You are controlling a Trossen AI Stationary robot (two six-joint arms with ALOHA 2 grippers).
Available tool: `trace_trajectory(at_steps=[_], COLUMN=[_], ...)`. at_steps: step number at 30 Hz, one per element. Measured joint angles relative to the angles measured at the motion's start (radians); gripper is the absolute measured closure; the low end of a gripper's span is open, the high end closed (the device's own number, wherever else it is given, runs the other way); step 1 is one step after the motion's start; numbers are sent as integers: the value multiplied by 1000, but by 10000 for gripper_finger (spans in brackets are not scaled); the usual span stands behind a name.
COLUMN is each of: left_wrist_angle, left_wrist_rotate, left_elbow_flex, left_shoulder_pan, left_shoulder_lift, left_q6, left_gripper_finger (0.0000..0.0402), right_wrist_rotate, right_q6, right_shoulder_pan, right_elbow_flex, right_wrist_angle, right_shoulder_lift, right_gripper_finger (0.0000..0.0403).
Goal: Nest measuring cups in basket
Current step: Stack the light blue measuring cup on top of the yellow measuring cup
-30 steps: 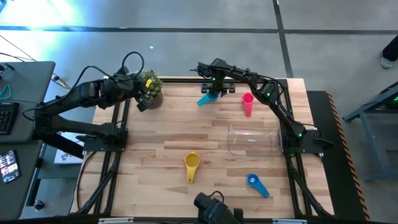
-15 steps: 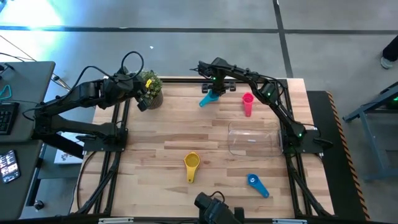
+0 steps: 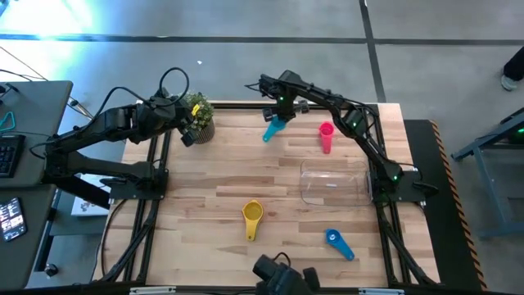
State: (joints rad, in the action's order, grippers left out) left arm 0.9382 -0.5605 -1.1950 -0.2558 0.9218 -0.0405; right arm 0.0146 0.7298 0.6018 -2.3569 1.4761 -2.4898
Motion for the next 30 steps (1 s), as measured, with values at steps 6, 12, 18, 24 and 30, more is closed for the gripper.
trace_trajectory(at_steps=[6,12,18,24,30], left_wrist_angle=[0,0,1,15,46], left_wrist_rotate=[0,0,2,118,291], left_elbow_flex=[0,0,0,0,0], left_shoulder_pan=[0,0,0,0,1], left_shoulder_lift=[0,0,0,0,0], left_q6=[45,106,188,272,333], left_gripper_finger=[351,351,351,351,351], right_wrist_rotate=[31,74,74,81,106], right_q6=[-140,-225,-241,-198,-122], right_shoulder_pan=[-33,-89,-168,-267,-384], right_elbow_flex=[2,2,2,1,1], right_wrist_angle=[34,46,44,49,39], right_shoulder_lift=[50,100,143,163,163], right_gripper_finger=[402,402,402,402,402])
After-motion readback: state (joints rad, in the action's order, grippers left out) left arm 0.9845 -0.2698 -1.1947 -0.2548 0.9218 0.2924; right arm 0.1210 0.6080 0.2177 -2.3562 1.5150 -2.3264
